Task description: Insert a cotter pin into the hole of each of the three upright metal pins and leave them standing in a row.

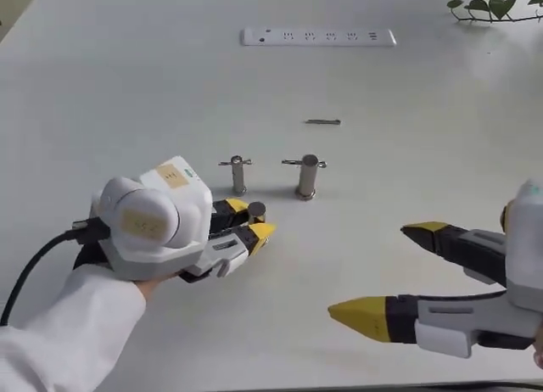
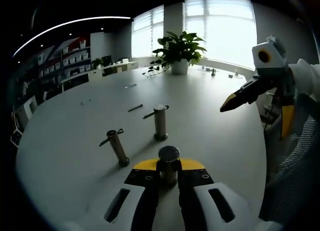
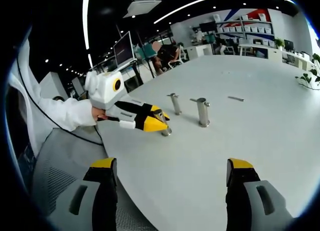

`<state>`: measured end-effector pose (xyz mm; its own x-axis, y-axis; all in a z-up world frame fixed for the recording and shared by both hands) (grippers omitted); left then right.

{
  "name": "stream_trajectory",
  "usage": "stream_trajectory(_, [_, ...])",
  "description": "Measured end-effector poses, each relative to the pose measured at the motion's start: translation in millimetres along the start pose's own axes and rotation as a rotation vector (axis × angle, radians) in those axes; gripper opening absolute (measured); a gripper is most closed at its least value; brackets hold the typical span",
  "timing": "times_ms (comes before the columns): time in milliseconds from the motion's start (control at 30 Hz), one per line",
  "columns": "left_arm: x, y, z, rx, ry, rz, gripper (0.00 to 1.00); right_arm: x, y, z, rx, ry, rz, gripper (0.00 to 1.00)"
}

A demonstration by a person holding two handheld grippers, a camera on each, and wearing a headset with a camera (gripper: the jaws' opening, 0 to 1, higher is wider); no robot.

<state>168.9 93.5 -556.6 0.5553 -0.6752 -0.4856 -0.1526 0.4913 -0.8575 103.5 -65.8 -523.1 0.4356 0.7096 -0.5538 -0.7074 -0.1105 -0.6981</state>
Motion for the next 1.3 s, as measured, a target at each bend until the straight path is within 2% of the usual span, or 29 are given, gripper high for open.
stream_trajectory(100, [-1.7, 1.3, -2.5, 0.017, 0.0, -0.012, 0.12, 0.3, -0.1, 0.1, -0.001, -0.001, -0.002, 0.89])
stream_trajectory(233, [-1.7, 1.4, -2.5, 0.04, 0.006, -0.002, 0.12, 0.3, 0.5, 0.8, -0.002, -0.004, -0.002, 0.89])
stream_trajectory(333, [-3.2, 2.2, -4.0, 0.045, 0.024, 0.005, 0.17, 0.0, 1.1, 0.1, 0.001, 0.001, -0.002, 0.89])
stream_trajectory(400, [-6.6, 2.6, -5.8, 0.075, 0.038, 0.031, 0.2, -0.8, 1.7, -0.8, 0.002, 0.003, -0.001, 0.89])
stream_trajectory(500, [-11.9, 0.6, -6.7, 0.056, 0.055, 0.019, 0.31, -2.2, 2.4, -2.3, 0.0, 0.007, -0.001, 0.89])
stream_trajectory(633, [-19.5, -1.7, -7.4, 0.023, 0.083, 0.003, 0.53, -4.8, 0.1, -2.4, -0.004, 0.008, -0.006, 0.89])
stream_trajectory(700, [-22.7, 1.4, -7.1, 0.02, 0.098, 0.012, 0.67, -5.7, -2.3, -2.1, -0.002, 0.006, -0.014, 0.89])
stream_trajectory(767, [-25.8, 9.2, -8.4, 0.026, 0.122, 0.051, 0.78, -6.0, -4.1, -1.7, -0.008, 0.006, -0.017, 0.89])
stream_trajectory(833, [-28.4, 14.3, -9.6, 0.002, 0.139, 0.057, 0.85, -5.8, -5.1, -1.7, -0.016, 0.007, -0.013, 0.89])
stream_trajectory(867, [-29.8, 14.7, -10.9, -0.031, 0.145, 0.051, 0.87, -5.7, -5.6, -1.7, -0.017, 0.008, -0.013, 0.89])
stream_trajectory(1000, [-33.6, 10.2, -6.7, -0.118, 0.116, -0.013, 0.99, -6.6, -8.7, -1.7, -0.024, 0.01, -0.014, 0.89])
stream_trajectory(1233, [-40.4, 6.4, -2.3, -0.17, 0.103, -0.047, 0.99, -9.5, -15.5, -5.9, -0.053, 0.026, -0.001, 0.89])
stream_trajectory(1300, [-40.7, 7.0, -1.1, -0.206, 0.093, -0.062, 0.99, -11.1, -15.6, -12.0, -0.084, 0.046, 0.028, 0.88])
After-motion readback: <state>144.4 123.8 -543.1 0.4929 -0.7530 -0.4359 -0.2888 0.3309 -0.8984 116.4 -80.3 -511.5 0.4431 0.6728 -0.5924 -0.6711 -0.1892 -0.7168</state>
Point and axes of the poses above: the centre of the closed fingertips' face, and the gripper's own axes: x roughly forward along the fingers, z roughly to its left, y roughly out of its underside, the point moved 5 cm from there along -x, roughly backward along the fingers, and after that the axes turned 14 degrees about x, right-handed, at the moved point
